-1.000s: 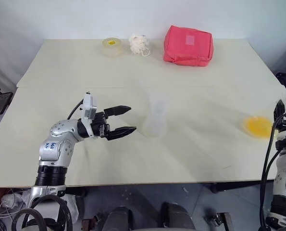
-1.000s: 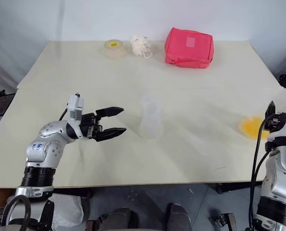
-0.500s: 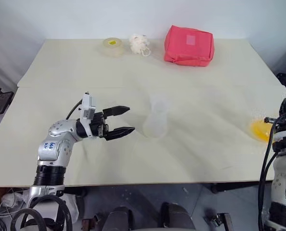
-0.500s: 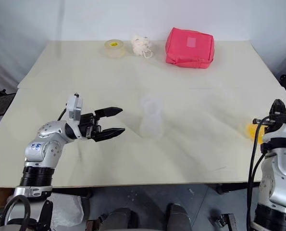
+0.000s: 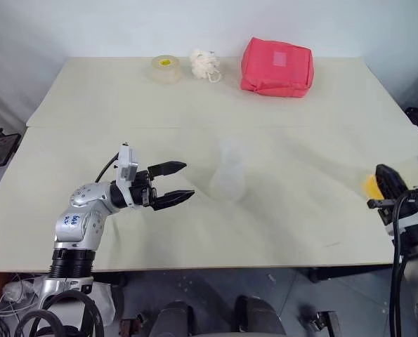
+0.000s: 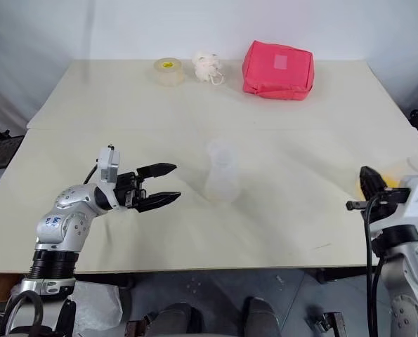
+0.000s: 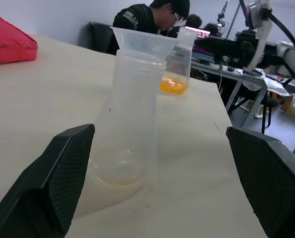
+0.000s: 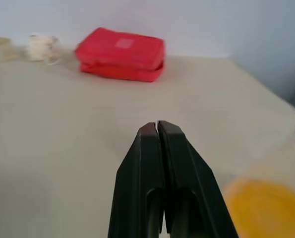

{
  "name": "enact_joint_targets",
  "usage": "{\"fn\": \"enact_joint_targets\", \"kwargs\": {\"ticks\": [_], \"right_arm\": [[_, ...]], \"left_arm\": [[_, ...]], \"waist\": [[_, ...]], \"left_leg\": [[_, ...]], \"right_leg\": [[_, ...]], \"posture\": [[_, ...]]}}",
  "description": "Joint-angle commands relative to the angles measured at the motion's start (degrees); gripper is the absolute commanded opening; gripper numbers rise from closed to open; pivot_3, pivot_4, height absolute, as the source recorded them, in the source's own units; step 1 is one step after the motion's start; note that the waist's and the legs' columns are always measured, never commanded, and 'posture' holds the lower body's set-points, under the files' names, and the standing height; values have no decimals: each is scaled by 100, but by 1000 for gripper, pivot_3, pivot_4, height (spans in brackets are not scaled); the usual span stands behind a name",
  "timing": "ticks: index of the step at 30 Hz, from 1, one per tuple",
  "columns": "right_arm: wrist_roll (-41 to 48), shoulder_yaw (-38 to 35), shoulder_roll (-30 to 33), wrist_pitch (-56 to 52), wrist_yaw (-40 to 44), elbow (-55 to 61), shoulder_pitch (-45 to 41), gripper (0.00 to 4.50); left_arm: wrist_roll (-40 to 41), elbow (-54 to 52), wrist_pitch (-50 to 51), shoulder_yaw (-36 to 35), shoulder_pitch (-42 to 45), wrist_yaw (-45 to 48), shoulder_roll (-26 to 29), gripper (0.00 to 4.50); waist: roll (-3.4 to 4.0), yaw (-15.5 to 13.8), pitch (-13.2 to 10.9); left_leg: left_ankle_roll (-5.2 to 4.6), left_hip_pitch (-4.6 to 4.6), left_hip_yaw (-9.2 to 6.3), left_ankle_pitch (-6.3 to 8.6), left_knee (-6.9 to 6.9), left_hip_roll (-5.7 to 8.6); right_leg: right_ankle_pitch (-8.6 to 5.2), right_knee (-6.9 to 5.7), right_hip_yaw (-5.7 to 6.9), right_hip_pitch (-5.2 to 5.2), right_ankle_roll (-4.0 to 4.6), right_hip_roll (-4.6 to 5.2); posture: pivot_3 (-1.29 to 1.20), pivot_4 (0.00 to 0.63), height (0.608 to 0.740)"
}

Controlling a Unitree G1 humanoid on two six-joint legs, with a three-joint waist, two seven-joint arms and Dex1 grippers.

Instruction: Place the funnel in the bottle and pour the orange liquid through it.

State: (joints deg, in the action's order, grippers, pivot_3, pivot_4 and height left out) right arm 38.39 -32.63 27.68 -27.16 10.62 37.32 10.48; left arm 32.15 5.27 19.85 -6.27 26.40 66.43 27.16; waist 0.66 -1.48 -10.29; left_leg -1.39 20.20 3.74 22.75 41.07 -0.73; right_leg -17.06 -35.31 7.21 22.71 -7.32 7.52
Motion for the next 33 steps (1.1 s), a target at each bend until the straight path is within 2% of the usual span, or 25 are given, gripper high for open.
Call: {"fn": "enact_joint_targets", "kwargs": {"ticks": [1,4,7,13,33], "right_arm": [[484,-608,57,-152,-43,407,273,454],[793,-1057,-79,-105,-102,481,610,1310],[921,-1383,-155,-42,-258,394,733,2399],[751,-1561,-195,90,-413,151,726,4470],[-1299,-716,56,1133,-627,-2231,-1212,4470]], "left_arm": [[159,-226,-40,-44,-68,16,-30,4500],[193,-265,-23,-17,-98,52,-60,4500],[200,-209,-42,13,-58,105,-95,4500],[185,-162,-63,53,-34,120,-125,4500],[222,-478,-59,-20,-359,46,-109,4500]], "waist": [[0,-1,0],[0,-4,0],[0,7,0],[0,12,0],[7,20,3]], "left_leg": [[0,0,2,0,-1,1],[0,0,1,0,-3,1],[0,0,5,0,-2,2],[0,-2,9,0,-5,1],[-1,0,10,-1,-6,1]], "right_leg": [[0,2,-1,0,0,0],[0,2,0,0,0,-1],[0,9,-1,-2,0,-1],[0,15,-6,-2,0,-5],[0,19,-5,-2,0,-4]], "posture": [[0,150,740],[0,150,740],[0,150,740],[0,150,740],[0,150,740]]}}
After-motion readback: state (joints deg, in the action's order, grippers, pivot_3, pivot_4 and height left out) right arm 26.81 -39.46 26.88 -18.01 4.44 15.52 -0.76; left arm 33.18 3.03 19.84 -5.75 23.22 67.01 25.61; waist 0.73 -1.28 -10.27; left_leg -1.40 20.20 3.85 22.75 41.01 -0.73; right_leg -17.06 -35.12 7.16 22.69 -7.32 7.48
